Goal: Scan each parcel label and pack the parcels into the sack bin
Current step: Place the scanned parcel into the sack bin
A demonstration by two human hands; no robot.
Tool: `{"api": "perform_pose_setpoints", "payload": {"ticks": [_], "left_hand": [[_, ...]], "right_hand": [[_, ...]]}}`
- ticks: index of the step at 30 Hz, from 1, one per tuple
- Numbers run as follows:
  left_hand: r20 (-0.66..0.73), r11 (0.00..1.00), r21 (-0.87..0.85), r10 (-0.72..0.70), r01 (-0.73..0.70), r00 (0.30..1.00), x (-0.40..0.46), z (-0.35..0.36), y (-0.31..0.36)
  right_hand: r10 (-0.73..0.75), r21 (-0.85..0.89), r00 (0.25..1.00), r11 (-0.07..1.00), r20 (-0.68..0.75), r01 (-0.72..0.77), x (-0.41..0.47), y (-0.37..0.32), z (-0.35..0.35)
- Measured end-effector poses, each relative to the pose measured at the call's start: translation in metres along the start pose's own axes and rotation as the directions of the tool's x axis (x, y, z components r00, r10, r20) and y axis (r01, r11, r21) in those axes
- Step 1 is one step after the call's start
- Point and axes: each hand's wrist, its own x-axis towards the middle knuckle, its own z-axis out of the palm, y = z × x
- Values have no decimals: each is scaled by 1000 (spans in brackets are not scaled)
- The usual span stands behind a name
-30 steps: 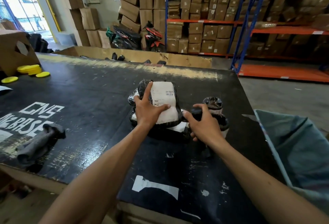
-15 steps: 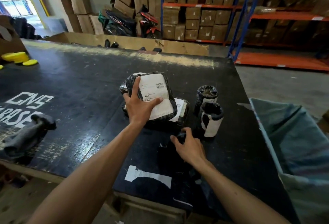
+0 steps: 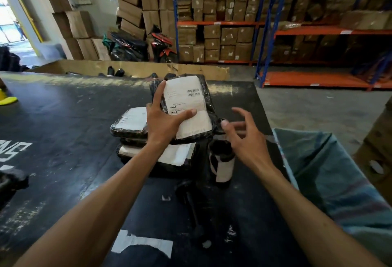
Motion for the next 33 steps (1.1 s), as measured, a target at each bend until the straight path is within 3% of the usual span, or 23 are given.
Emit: {"api": "perform_pose_setpoints", "payload": {"ticks": [5,9,12,15,17,19,22,26,33], "left_hand": [[208,992,-118,60,-36,976,-5,85,31],[333,971,-198,-60,132,941,-19,175,46],[411,964,-132,-157,229,898,-32,246,43],[584,962,-34,-201,272,786,-47,310,29],[666,969,109,-236,220,708,-62,347,11],[637,930,322,-350,175,687,-80,376,-16],[594,789,613,-422,-44,685,-111,404,-56],[608,612,725,-354,-315,711,-132,423,-86],[593,570,735,-277,-368,756,-135,426,-97]], "right_hand": [[-26,126,999,992,44,20,44,31,-65],[-59,196,996,980,71,44,57,73,-127],[23,174,994,984,104,-41,58,116,-179],[141,182,982,970,124,-162,54,169,-224],[231,195,967,949,112,-249,49,206,-247],[303,161,946,934,119,-319,43,242,-263],[422,79,884,893,201,-444,30,300,-269],[575,-42,752,803,323,-595,23,370,-254],[719,-97,500,611,482,-785,6,450,-194]]}}
